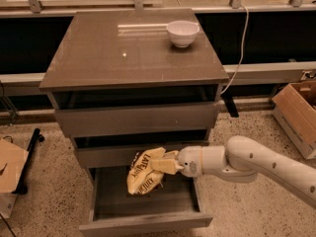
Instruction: Place brown chip bag into bottom drawer
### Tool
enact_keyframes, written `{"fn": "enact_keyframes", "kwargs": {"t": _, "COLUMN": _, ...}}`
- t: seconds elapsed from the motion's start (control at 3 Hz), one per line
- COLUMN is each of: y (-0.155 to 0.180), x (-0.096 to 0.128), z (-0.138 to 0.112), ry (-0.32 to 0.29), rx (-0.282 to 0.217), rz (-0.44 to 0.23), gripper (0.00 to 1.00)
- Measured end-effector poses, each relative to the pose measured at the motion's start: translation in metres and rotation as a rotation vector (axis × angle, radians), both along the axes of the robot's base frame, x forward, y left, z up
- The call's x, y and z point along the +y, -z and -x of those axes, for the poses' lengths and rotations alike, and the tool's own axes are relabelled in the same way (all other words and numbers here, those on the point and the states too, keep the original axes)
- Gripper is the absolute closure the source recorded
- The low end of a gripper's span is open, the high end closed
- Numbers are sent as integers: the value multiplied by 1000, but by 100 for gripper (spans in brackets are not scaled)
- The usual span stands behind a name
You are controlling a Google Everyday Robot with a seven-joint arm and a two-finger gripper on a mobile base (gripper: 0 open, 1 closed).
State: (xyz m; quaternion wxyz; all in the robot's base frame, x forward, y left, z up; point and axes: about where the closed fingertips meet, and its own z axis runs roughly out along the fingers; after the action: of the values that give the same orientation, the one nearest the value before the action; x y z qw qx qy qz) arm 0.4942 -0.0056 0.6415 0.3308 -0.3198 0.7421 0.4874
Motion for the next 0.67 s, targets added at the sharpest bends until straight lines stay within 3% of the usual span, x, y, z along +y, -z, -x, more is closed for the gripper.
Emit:
{"fn": "enact_keyframes", "kwargs": {"t": 0.33, "y": 48, "x": -29, "z": -31, "ry": 106, "rx": 4, "rz": -57, "gripper": 100}}
{"fn": "enact_keyframes", "kwargs": {"t": 0.67, "y": 65, "x": -22, "z": -26, "ry": 103, "rx": 33, "rz": -81, "gripper": 100}}
